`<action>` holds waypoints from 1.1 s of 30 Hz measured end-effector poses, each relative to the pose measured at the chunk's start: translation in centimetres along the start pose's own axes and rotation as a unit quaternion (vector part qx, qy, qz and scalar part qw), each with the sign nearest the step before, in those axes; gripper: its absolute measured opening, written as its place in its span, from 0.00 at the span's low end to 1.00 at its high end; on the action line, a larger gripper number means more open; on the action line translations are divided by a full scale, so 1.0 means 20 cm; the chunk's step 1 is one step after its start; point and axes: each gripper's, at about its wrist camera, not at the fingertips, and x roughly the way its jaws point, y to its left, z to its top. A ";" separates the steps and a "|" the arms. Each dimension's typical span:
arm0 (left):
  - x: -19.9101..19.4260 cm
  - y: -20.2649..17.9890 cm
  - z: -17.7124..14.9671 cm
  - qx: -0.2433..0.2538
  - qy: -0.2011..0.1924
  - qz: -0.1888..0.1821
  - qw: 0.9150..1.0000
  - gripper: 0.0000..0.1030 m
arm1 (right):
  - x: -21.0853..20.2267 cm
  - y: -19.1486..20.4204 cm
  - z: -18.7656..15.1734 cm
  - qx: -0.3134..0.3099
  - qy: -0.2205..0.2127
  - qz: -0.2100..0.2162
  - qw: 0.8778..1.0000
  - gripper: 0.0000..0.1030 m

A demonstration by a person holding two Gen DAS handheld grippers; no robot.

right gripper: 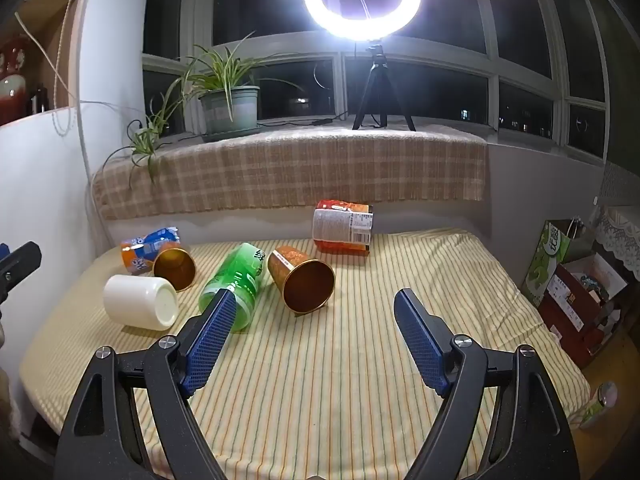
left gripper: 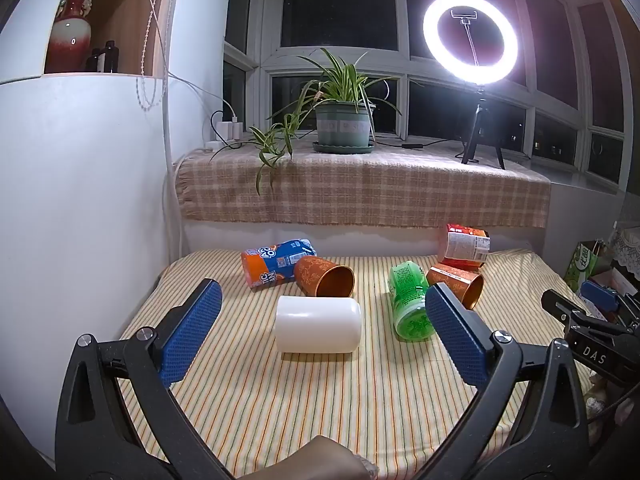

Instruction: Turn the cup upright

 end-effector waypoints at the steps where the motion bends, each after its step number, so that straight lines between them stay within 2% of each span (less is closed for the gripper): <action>1: 0.00 0.01 0.00 0.000 0.000 0.000 1.000 1.00 | 0.00 0.00 0.00 0.000 0.000 0.000 1.000 0.79; 19: -0.01 0.00 0.01 0.000 0.002 0.001 1.000 1.00 | 0.02 0.01 0.00 0.001 0.004 0.003 1.000 0.79; 33: 0.08 0.02 -0.03 -0.004 0.012 0.005 1.000 1.00 | 0.07 0.06 0.00 -0.008 0.014 0.010 1.000 0.79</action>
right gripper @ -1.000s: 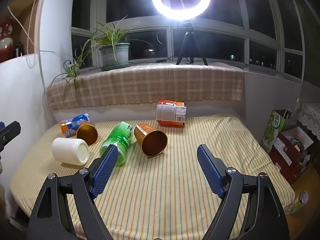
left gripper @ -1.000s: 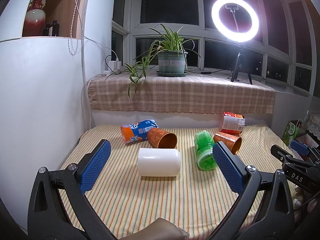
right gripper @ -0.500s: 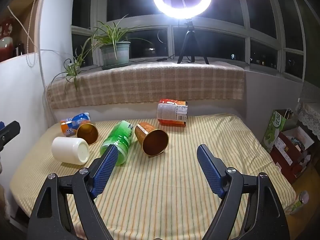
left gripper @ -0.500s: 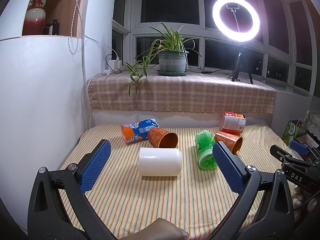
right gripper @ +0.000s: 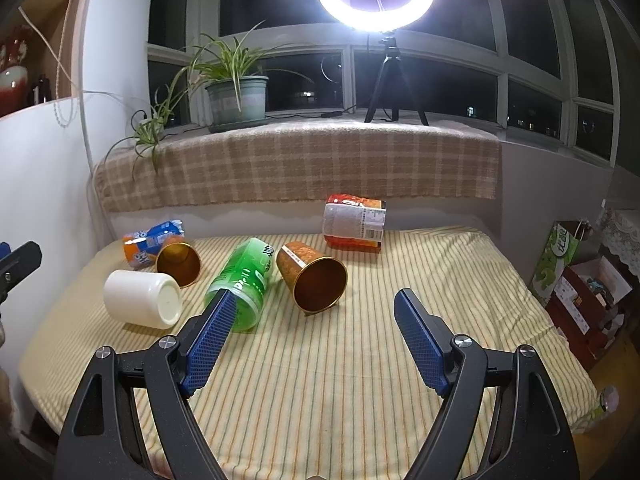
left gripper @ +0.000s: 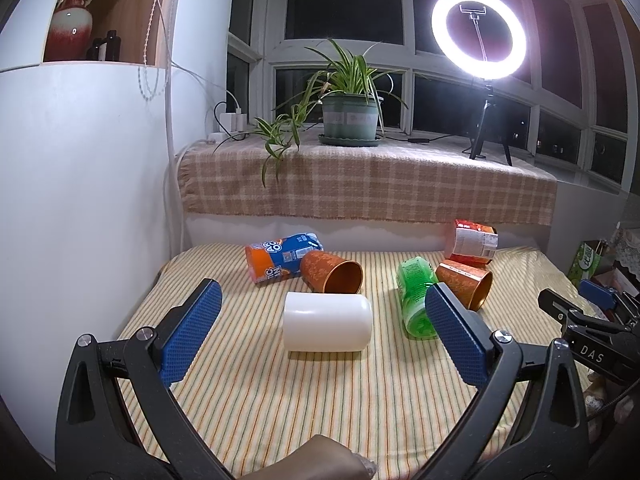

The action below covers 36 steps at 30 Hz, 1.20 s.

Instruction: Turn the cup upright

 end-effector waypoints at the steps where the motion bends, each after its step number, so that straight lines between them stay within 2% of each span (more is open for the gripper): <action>1: 0.01 0.00 0.00 0.001 0.002 0.000 1.000 1.00 | 0.01 0.01 0.00 -0.001 0.001 0.000 1.000 0.79; 9: 0.09 0.05 -0.04 0.003 0.031 0.010 0.999 1.00 | 0.12 0.06 0.04 -0.009 0.022 0.023 0.999 0.79; 18: 0.17 0.16 -0.10 -0.005 0.069 0.025 0.997 1.00 | 0.36 0.20 0.18 -0.038 0.061 0.083 0.994 0.79; 22: 0.19 0.21 -0.13 -0.007 0.076 0.027 0.997 1.00 | 0.50 0.31 0.26 -0.067 0.091 0.117 0.987 0.79; 27: 0.20 0.27 -0.14 -0.015 0.083 0.034 0.996 1.00 | 0.72 0.42 0.36 -0.065 0.139 0.162 0.975 0.79; 36: 0.21 0.38 -0.17 -0.032 0.094 0.048 0.994 1.00 | 1.04 0.63 0.44 -0.089 0.211 0.199 0.953 0.79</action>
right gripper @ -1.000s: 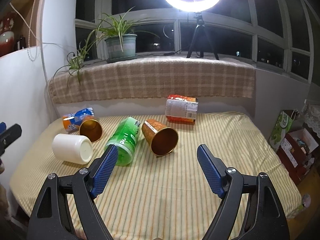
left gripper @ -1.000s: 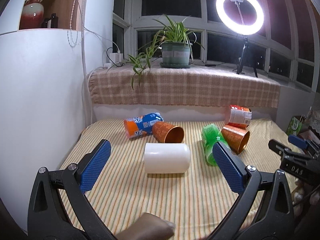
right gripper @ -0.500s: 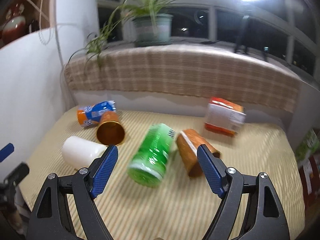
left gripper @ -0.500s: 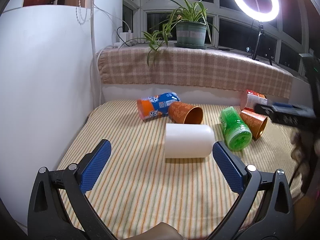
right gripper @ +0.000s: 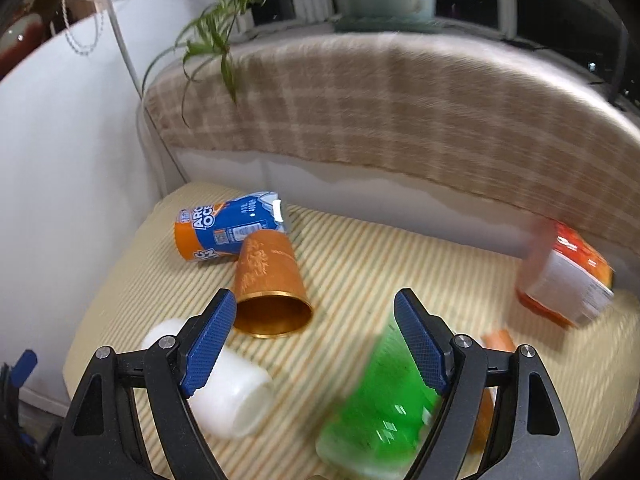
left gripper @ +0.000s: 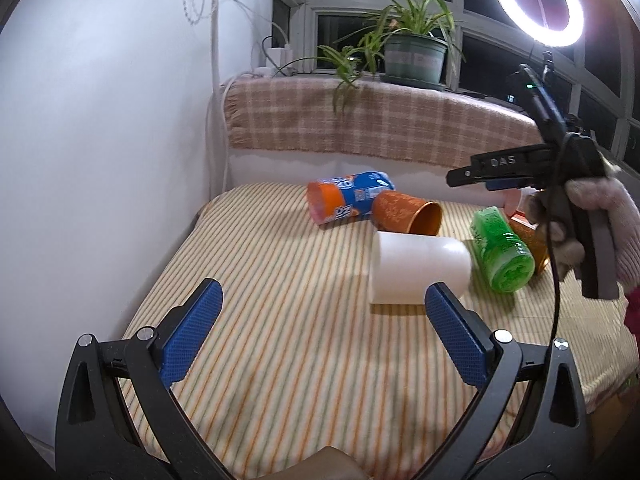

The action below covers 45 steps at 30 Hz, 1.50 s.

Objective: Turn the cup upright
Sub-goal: 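Move the right gripper to the copper cup lying on its side and close on it, then lift the copper cup off the table with the right gripper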

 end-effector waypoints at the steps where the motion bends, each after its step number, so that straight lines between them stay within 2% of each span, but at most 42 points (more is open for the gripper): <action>1: 0.00 0.02 0.00 -0.004 0.001 0.002 1.000 1.00 | 0.03 0.01 0.02 -0.001 0.008 0.004 1.000 0.79; 8: 0.02 0.10 -0.02 -0.024 0.004 0.012 1.000 1.00 | 0.31 0.08 0.13 -0.007 0.094 0.046 0.995 0.79; 13: 0.02 0.14 -0.03 -0.027 0.005 0.015 1.000 1.00 | 0.47 0.10 0.20 -0.008 0.155 0.057 0.986 0.79; 20: 0.03 0.17 -0.03 -0.035 0.010 0.019 0.999 0.97 | 0.59 0.16 0.22 -0.027 0.207 0.068 0.976 0.79; 23: 0.04 0.17 -0.03 -0.035 0.011 0.020 0.999 0.97 | 0.62 0.19 0.21 -0.039 0.216 0.067 0.973 0.78; 27: 0.04 0.17 -0.03 -0.033 0.013 0.020 0.999 0.97 | 0.66 0.23 0.21 -0.054 0.228 0.064 0.970 0.59; 33: 0.04 0.17 -0.03 -0.033 0.013 0.021 0.999 0.97 | 0.66 0.29 0.23 -0.066 0.219 0.068 0.971 0.58; 45: 0.00 0.16 -0.03 -0.021 0.004 0.026 0.999 0.97 | 0.48 0.26 0.29 -0.093 0.185 0.074 0.975 0.58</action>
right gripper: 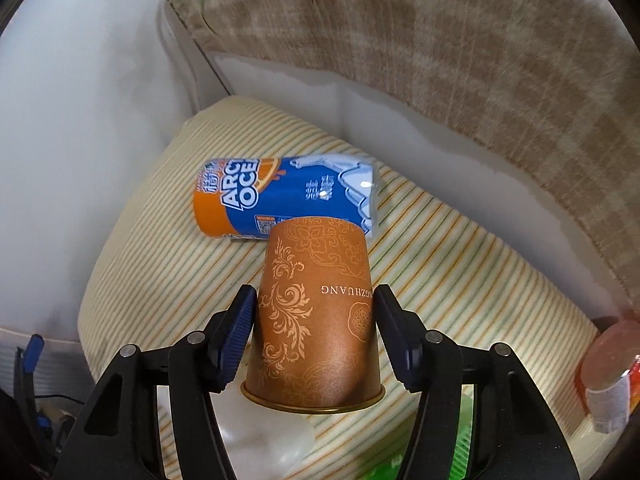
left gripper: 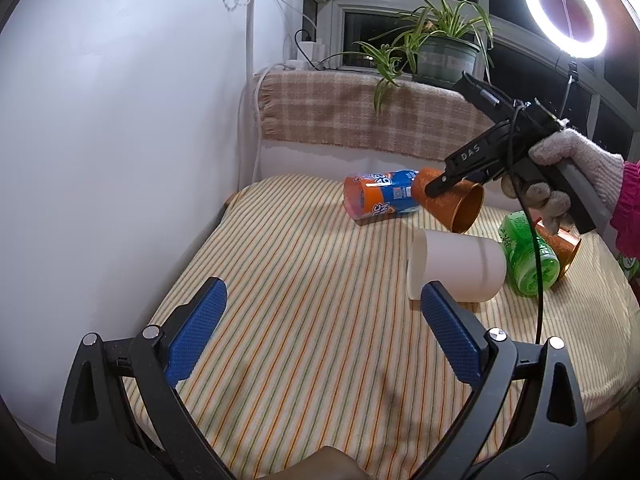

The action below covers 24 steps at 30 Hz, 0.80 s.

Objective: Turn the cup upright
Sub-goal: 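Lift the copper cup off the table with the right gripper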

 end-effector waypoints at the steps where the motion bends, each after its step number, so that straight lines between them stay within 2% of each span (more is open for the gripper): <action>1: -0.01 0.00 0.00 0.002 -0.001 -0.001 1.000 0.97 | -0.03 -0.01 -0.01 -0.002 -0.006 -0.001 1.000 0.58; 8: -0.06 -0.06 0.01 0.024 -0.008 -0.009 1.000 0.97 | -0.28 -0.01 -0.11 -0.021 -0.039 0.013 0.999 0.58; 13: -0.09 -0.12 0.02 0.048 -0.007 -0.019 0.999 0.97 | -0.48 0.00 -0.27 -0.053 -0.056 0.026 0.997 0.58; 20: -0.08 -0.23 -0.02 0.077 0.030 -0.052 0.995 0.97 | -0.58 0.03 -0.59 -0.111 -0.036 0.014 0.993 0.58; 24: -0.05 -0.28 -0.04 0.079 0.060 -0.089 0.991 0.97 | -0.57 0.06 -0.78 -0.145 -0.013 0.010 0.989 0.58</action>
